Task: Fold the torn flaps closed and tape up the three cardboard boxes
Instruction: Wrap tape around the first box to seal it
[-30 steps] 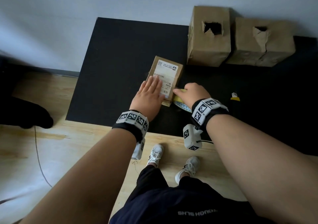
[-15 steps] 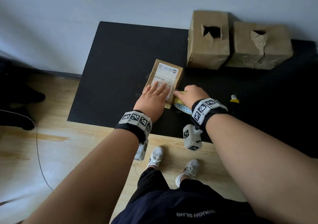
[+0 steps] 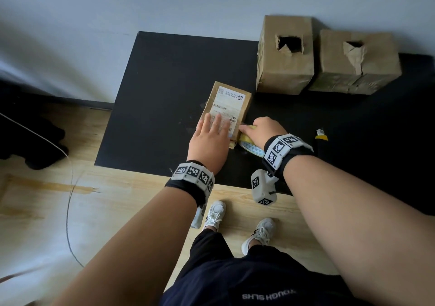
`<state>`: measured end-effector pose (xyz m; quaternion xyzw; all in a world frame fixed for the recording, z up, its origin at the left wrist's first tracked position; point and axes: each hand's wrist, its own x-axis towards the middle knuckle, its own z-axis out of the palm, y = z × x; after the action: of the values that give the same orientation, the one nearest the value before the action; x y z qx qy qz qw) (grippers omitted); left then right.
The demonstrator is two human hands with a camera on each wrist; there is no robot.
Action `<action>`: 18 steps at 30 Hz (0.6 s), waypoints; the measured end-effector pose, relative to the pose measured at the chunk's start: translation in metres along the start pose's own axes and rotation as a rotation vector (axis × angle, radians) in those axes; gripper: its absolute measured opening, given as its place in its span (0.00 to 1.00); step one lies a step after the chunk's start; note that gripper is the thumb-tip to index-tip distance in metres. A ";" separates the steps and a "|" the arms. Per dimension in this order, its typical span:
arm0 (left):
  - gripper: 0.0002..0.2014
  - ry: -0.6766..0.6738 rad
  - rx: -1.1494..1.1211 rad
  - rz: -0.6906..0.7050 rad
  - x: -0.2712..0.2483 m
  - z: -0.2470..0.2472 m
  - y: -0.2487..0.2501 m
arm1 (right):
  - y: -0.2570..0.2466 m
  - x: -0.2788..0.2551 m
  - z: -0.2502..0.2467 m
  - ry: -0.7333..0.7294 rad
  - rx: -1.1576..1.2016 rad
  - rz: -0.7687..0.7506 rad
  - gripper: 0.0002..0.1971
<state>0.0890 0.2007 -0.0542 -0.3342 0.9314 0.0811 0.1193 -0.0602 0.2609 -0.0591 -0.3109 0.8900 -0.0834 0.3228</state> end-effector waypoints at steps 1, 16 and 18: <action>0.30 0.002 -0.012 -0.016 -0.003 0.002 0.004 | 0.000 -0.001 -0.001 0.001 0.001 -0.006 0.25; 0.33 0.197 -0.397 -0.192 0.002 -0.003 -0.001 | -0.001 -0.015 -0.029 0.077 0.251 -0.116 0.25; 0.32 0.209 -0.515 -0.203 0.004 -0.009 -0.003 | -0.004 -0.019 -0.040 0.100 0.292 -0.125 0.26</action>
<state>0.0862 0.1937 -0.0469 -0.4515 0.8492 0.2676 -0.0582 -0.0723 0.2673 -0.0170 -0.3109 0.8624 -0.2469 0.3141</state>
